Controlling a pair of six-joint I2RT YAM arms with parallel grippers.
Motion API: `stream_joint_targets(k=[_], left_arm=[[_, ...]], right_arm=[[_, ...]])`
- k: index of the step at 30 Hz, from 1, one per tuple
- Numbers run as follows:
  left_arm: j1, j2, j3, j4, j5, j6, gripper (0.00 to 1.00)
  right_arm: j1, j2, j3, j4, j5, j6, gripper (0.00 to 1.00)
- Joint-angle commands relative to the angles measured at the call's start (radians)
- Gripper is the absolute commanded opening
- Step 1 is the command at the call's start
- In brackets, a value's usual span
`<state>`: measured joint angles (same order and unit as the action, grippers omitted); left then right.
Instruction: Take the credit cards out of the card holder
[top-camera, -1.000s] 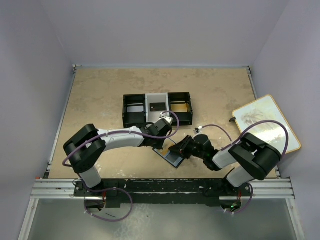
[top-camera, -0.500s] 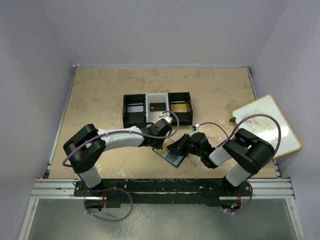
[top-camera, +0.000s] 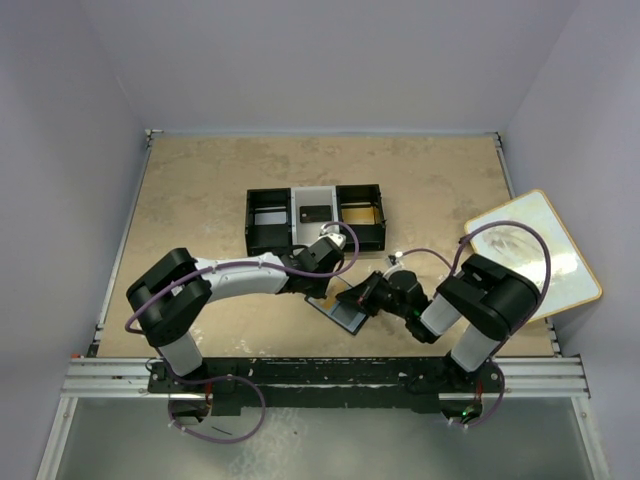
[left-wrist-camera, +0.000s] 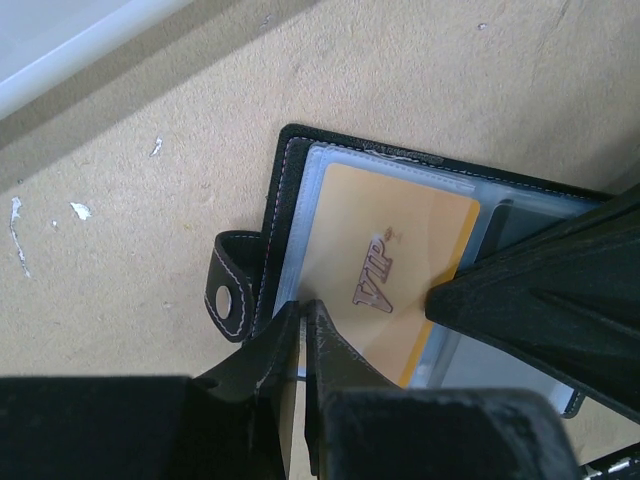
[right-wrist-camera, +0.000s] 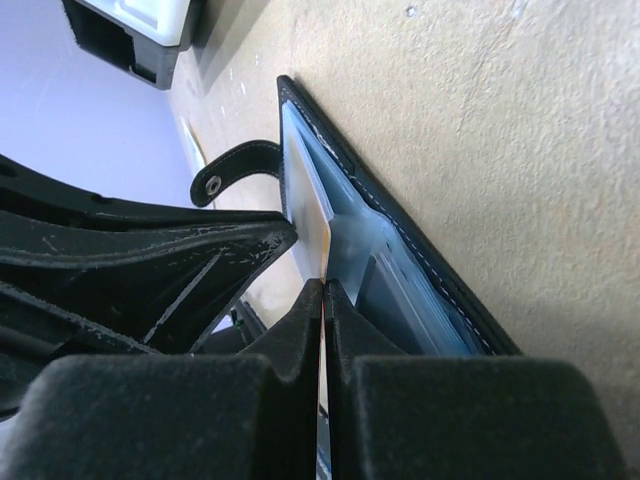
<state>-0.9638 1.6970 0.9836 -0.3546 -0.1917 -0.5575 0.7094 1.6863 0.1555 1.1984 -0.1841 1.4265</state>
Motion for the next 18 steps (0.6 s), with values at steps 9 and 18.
stream_joint_targets(k=[9, 18], left_arm=[[-0.003, 0.016, -0.024, 0.005, -0.026, -0.022, 0.01], [-0.004, 0.012, -0.027, 0.003, -0.031, -0.023, 0.01]], right_arm=[[0.000, -0.176, -0.024, -0.185, 0.006, -0.002, 0.00], [-0.001, -0.217, -0.021, -0.275, 0.012, -0.014, 0.00]])
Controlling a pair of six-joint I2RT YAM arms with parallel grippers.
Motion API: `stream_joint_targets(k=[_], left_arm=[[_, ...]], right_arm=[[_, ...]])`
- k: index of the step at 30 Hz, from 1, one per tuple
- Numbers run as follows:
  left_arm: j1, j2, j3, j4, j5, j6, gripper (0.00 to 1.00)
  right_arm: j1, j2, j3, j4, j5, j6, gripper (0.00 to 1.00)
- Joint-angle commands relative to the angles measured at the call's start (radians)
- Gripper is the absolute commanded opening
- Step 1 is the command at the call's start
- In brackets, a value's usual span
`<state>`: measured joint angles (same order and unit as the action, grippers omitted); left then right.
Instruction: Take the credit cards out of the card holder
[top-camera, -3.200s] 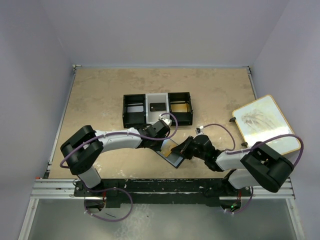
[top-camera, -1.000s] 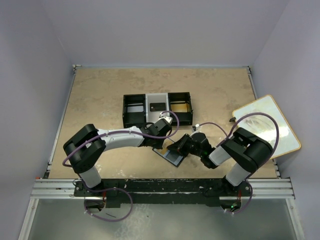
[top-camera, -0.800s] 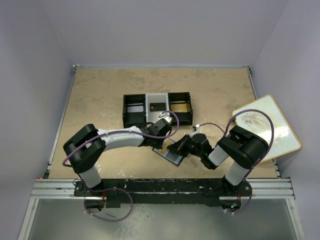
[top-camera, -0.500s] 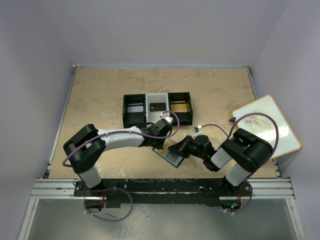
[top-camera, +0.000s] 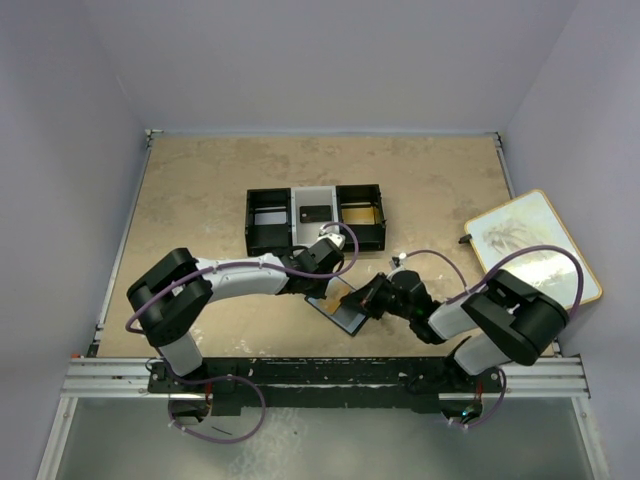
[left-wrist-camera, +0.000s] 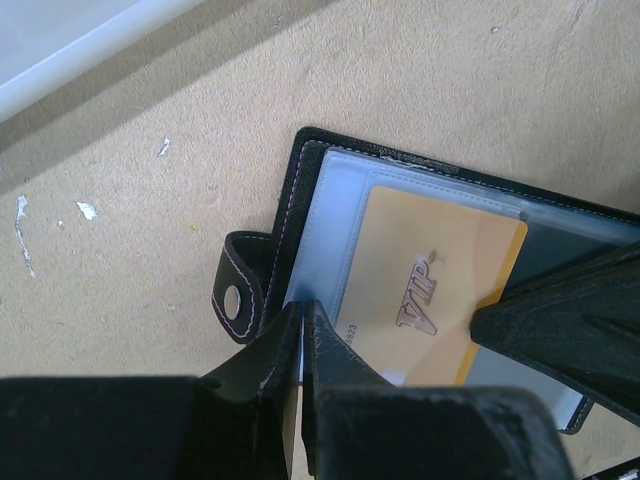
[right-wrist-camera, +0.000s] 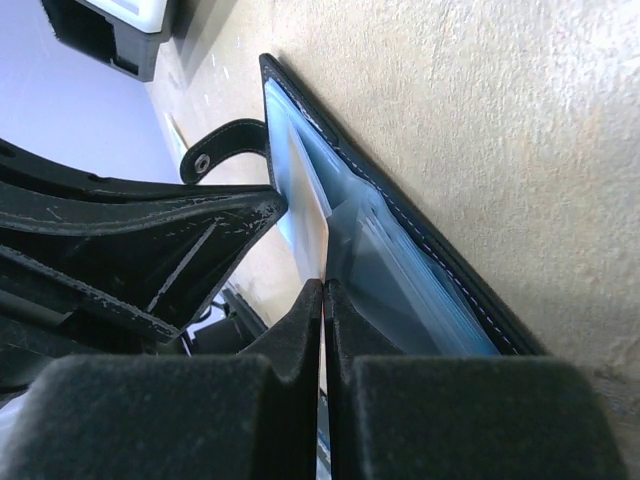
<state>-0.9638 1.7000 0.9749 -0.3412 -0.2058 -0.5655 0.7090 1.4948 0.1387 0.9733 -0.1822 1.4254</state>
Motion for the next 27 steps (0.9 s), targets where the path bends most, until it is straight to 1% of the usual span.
stream_joint_targets(k=[1, 4, 6, 16, 19, 22, 27], left_arm=[[-0.002, 0.005, -0.018, -0.011, -0.017, -0.017, 0.01], [-0.003, -0.003, -0.020, -0.013, -0.019, -0.016, 0.01], [-0.004, -0.008, -0.018, -0.015, -0.018, -0.017, 0.01], [-0.003, -0.023, -0.017, -0.013, -0.014, -0.017, 0.01], [-0.003, -0.047, -0.007, -0.012, -0.010, -0.023, 0.06], [-0.003, -0.098, 0.008, 0.004, 0.010, -0.033, 0.13], [-0.004, -0.149, 0.012, 0.082, 0.113, -0.043, 0.20]], right_arm=[[0.000, -0.032, -0.002, -0.081, 0.018, -0.015, 0.00], [0.000, -0.071, 0.022, -0.197, 0.057, -0.037, 0.00], [0.001, -0.099, 0.028, -0.242, 0.070, -0.051, 0.01], [-0.001, -0.215, -0.016, -0.270, 0.094, -0.032, 0.03], [-0.001, -0.207, -0.005, -0.269, 0.084, -0.051, 0.04], [-0.003, -0.176, 0.004, -0.250, 0.074, -0.056, 0.04], [-0.004, -0.105, 0.002, -0.182, 0.055, -0.050, 0.04]])
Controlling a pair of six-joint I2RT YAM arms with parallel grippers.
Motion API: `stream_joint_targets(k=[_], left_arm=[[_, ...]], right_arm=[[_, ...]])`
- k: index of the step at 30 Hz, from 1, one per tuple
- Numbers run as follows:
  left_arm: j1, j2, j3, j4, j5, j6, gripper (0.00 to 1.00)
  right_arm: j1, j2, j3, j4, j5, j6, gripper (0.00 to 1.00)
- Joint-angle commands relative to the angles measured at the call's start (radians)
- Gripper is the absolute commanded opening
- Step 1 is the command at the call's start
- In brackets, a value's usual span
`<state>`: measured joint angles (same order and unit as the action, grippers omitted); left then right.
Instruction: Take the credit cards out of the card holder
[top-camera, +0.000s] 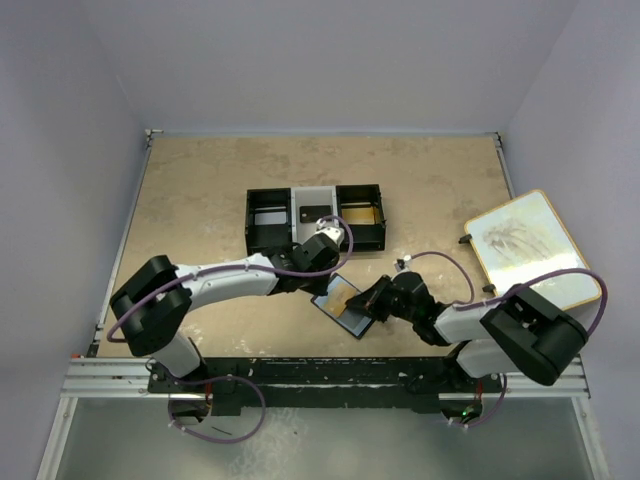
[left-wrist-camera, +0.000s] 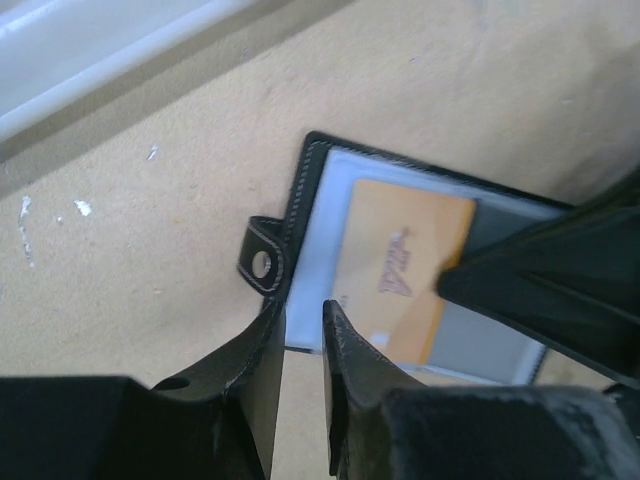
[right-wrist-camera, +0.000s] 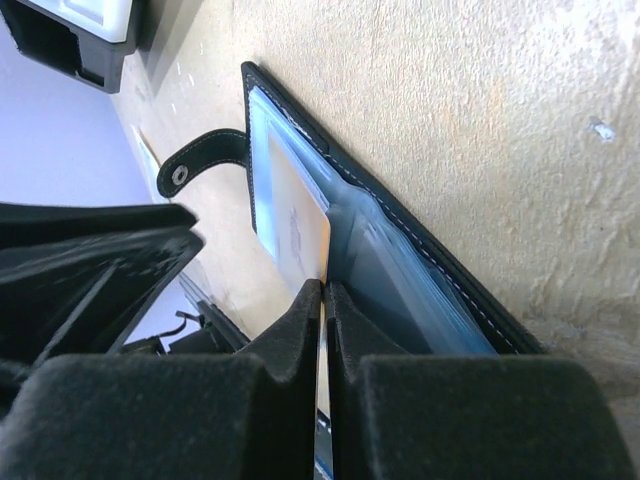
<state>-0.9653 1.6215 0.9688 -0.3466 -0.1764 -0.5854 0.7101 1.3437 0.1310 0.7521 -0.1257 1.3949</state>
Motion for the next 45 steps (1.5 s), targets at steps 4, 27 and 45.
stream_joint_targets(k=[4, 27, 45], left_arm=[[-0.002, -0.019, 0.013, 0.106, 0.154, -0.005, 0.21], [-0.003, 0.089, -0.017, 0.014, 0.000, -0.037, 0.05], [-0.003, 0.099, 0.007, -0.012, -0.009, -0.031, 0.03]], right_arm=[[-0.008, 0.087, 0.008, 0.088, -0.019, -0.015, 0.06], [-0.009, 0.220, -0.003, 0.296, -0.083, 0.021, 0.17], [-0.009, 0.073, 0.012, 0.148, -0.042, -0.037, 0.11]])
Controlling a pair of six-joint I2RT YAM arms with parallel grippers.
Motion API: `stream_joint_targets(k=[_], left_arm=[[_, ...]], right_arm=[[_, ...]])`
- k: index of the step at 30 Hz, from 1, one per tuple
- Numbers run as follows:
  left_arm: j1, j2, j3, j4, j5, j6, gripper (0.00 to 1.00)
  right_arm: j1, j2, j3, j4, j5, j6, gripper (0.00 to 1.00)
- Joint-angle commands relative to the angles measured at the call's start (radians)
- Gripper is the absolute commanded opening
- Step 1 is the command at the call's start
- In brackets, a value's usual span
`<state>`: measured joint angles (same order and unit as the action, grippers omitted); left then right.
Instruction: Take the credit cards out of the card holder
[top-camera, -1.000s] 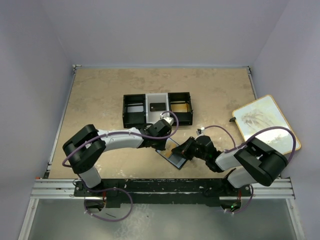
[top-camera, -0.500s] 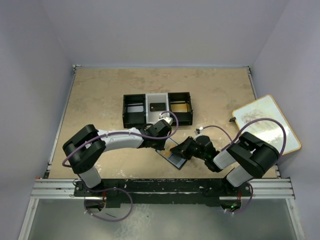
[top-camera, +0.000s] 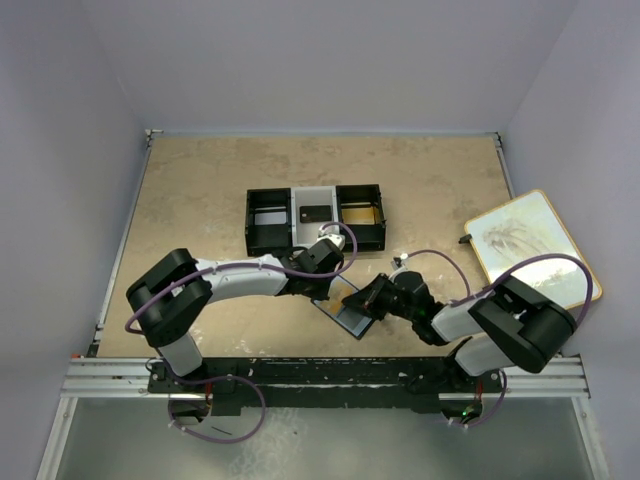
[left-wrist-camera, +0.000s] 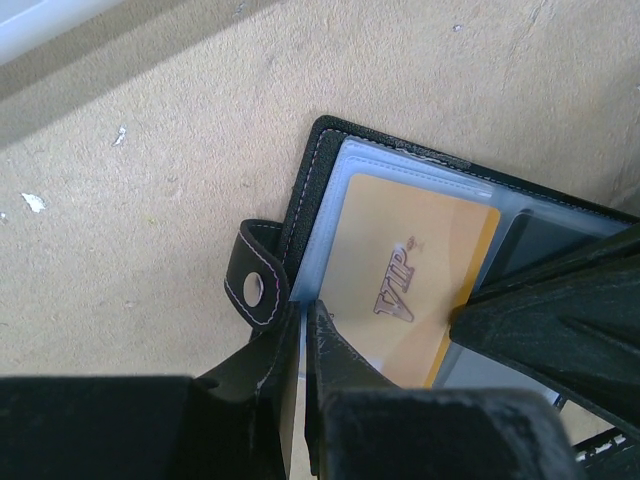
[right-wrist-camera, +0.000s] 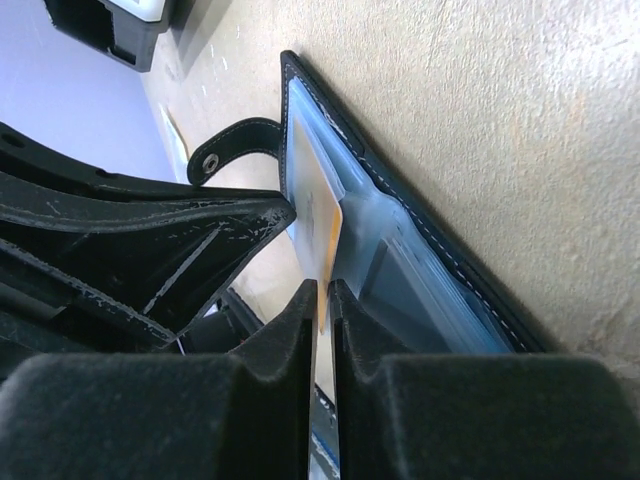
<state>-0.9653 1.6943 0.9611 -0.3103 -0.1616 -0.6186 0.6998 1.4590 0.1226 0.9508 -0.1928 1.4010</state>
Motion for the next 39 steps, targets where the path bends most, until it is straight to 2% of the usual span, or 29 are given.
stream_joint_targets(k=[1, 8, 30, 39], left_arm=[[-0.002, 0.026, 0.015, -0.050, -0.023, 0.004, 0.03], [-0.002, 0.026, 0.015, -0.047, -0.017, 0.009, 0.03], [-0.003, 0.025, 0.005, -0.039, -0.022, 0.007, 0.01], [-0.003, 0.019, -0.003, -0.036, -0.025, 0.007, 0.01]], right_arm=[[0.001, -0.050, 0.023, -0.054, 0.029, -0.046, 0.09], [0.001, -0.060, 0.030, -0.050, 0.030, -0.054, 0.00], [-0.002, -0.115, -0.044, -0.051, 0.032, -0.006, 0.00], [-0.007, -0.197, -0.063, -0.148, 0.062, -0.003, 0.00]])
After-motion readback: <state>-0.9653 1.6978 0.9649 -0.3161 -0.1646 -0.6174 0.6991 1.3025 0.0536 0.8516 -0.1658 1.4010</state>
